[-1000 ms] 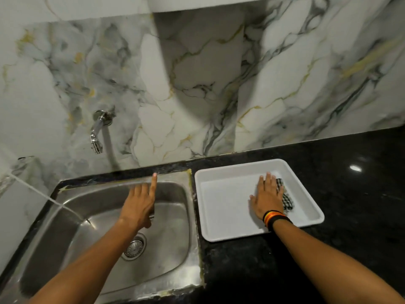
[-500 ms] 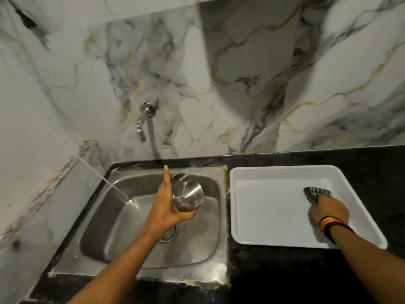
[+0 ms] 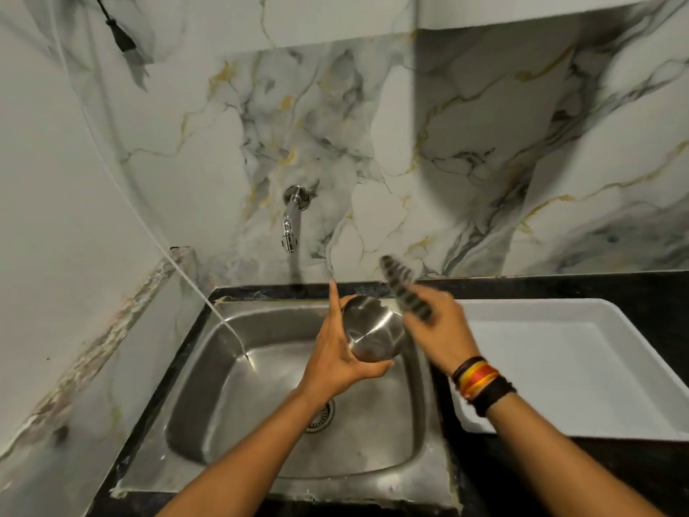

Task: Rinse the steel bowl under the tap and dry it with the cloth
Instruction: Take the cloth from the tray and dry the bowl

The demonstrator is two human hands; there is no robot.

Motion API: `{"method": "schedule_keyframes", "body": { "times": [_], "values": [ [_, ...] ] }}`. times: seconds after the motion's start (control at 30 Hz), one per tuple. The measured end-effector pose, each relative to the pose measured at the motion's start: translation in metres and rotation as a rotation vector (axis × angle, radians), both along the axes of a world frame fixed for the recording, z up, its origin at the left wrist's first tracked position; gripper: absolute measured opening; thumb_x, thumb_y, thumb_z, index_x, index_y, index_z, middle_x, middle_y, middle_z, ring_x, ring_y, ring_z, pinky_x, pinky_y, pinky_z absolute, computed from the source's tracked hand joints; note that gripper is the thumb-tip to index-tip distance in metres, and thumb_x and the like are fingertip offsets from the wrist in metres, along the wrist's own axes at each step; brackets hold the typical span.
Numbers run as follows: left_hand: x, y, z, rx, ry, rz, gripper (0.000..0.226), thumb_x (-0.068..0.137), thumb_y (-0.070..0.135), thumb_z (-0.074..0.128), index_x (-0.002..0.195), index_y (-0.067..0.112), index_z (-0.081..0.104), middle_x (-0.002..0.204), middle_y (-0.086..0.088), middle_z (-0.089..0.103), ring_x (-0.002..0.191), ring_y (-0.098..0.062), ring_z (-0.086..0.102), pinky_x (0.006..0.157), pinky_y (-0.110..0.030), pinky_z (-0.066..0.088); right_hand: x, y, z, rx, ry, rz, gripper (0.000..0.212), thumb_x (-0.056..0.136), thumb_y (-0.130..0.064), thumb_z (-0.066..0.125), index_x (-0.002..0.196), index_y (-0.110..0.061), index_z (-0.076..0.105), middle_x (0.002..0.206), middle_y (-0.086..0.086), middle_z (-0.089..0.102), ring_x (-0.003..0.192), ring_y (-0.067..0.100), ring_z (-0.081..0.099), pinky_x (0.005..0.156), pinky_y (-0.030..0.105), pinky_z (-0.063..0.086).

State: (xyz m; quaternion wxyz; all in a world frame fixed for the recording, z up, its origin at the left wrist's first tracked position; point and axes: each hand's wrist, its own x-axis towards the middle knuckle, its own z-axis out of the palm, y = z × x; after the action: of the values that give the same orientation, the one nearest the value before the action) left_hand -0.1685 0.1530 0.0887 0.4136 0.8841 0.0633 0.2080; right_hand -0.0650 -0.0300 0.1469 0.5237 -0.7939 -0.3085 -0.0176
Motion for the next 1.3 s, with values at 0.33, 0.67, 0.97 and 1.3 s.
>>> {"method": "schedule_keyframes", "body": {
  "times": [0.33,0.67,0.97,1.3],
  "values": [
    [-0.013,0.035,0.009,-0.058,-0.015,-0.089,0.167,0.056,0.037,0.102,0.168,0.045,-0.021,0.161,0.013,0.051,0.148,-0.006,0.051,0.121,-0.032,0.046,-0.047,0.06,0.004,-0.437,-0.219,0.288,0.056,0.087,0.002,0.061,0.142,-0.011,0.064,0.147,0.009,0.062,0.139,0.027,0.05,0.12,0.027,0.032],
    [-0.015,0.034,0.037,0.015,-0.087,-0.149,0.17,0.057,0.039,0.105,0.169,0.037,-0.024,0.156,0.018,0.052,0.142,-0.008,0.058,0.119,-0.033,0.05,-0.036,0.04,0.043,-0.824,-0.82,0.385,0.055,0.092,-0.014,0.07,0.146,-0.017,0.059,0.153,-0.002,0.055,0.143,0.035,0.041,0.102,0.048,0.047],
    [-0.006,0.017,0.036,0.261,-0.157,-0.116,0.165,0.055,0.04,0.1,0.17,0.036,-0.018,0.165,-0.012,0.041,0.151,-0.015,0.036,0.126,-0.012,0.023,-0.044,0.029,0.04,-1.19,-1.117,0.187,0.024,0.095,-0.023,0.062,0.108,-0.014,0.081,0.105,0.01,0.077,0.121,0.038,0.055,0.1,0.048,0.042],
    [0.002,0.008,0.041,0.292,-0.236,-0.076,0.145,0.072,0.059,0.09,0.17,0.031,-0.013,0.169,-0.026,0.034,0.157,-0.042,0.037,0.127,-0.056,0.036,-0.027,0.016,0.048,-0.185,0.318,0.528,0.037,0.089,0.007,0.049,0.084,-0.02,0.072,0.069,0.015,0.066,0.059,0.027,0.059,0.057,0.038,0.049]
  ]
}}
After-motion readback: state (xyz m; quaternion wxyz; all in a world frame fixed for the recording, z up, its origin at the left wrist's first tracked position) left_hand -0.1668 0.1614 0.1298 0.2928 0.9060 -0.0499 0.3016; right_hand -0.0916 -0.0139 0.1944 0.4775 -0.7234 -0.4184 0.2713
